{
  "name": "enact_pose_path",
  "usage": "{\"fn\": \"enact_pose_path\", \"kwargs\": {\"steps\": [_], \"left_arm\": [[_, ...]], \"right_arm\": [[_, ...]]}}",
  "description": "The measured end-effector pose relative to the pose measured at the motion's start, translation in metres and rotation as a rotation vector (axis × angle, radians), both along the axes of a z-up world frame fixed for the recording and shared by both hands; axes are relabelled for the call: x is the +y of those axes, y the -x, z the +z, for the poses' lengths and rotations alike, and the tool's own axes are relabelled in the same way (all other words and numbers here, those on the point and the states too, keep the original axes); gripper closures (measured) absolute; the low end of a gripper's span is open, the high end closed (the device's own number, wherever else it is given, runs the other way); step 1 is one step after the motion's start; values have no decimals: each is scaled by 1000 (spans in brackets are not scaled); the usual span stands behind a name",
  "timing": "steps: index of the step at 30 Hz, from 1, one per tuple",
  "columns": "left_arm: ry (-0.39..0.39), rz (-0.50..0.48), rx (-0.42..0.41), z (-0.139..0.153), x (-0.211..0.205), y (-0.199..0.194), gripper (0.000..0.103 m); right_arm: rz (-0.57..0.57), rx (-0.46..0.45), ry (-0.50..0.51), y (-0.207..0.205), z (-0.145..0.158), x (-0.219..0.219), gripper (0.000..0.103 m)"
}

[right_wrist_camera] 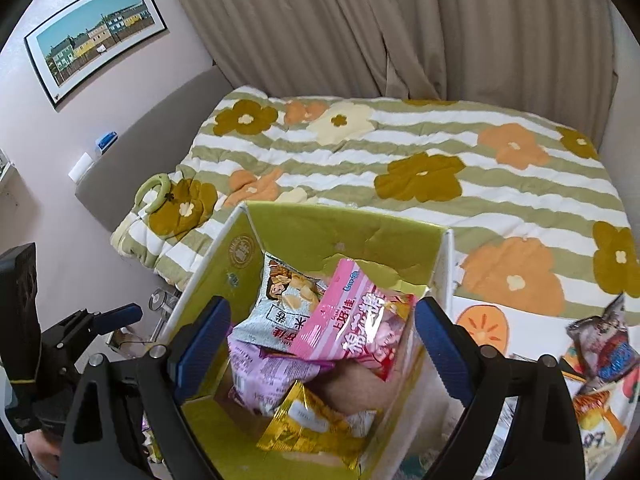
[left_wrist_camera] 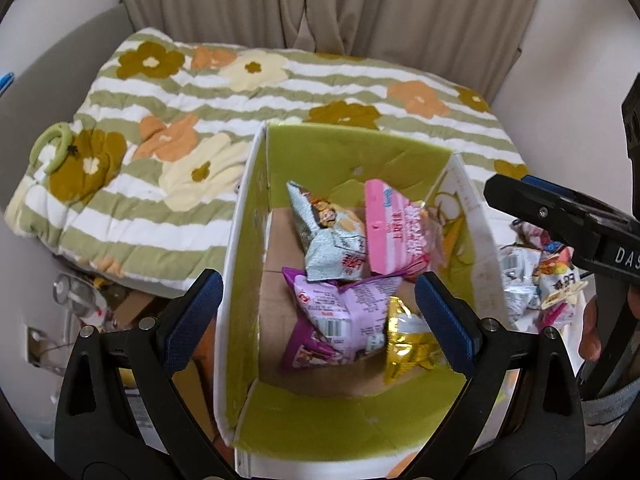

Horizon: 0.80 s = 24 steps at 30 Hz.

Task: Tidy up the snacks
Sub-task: 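Move both tools back toward the snacks on the table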

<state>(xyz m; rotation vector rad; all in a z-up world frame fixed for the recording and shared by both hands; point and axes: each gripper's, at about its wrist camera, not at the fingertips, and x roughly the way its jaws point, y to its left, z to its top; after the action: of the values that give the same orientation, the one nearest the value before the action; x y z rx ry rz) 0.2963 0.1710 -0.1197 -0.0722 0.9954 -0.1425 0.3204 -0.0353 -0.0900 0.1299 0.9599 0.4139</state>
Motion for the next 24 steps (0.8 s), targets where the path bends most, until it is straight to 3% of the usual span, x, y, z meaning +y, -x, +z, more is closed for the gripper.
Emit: {"fn": "enact_pose_path", "kwargs": {"steps": [8, 15, 19, 24], "left_arm": [[37, -80, -57, 29, -26, 22, 7], [60, -140, -139, 55, -75, 43, 7], [67, -183, -170, 65, -116, 53, 7], [70, -219, -156, 62, -186, 53, 7]], "right_arm": [[-102, -60, 19, 43, 38, -36, 11], [-284, -136, 50, 92, 70, -104, 11], [-396, -205, 104, 126, 87, -150, 11], [-427, -201, 138, 140, 86, -205, 11]]}}
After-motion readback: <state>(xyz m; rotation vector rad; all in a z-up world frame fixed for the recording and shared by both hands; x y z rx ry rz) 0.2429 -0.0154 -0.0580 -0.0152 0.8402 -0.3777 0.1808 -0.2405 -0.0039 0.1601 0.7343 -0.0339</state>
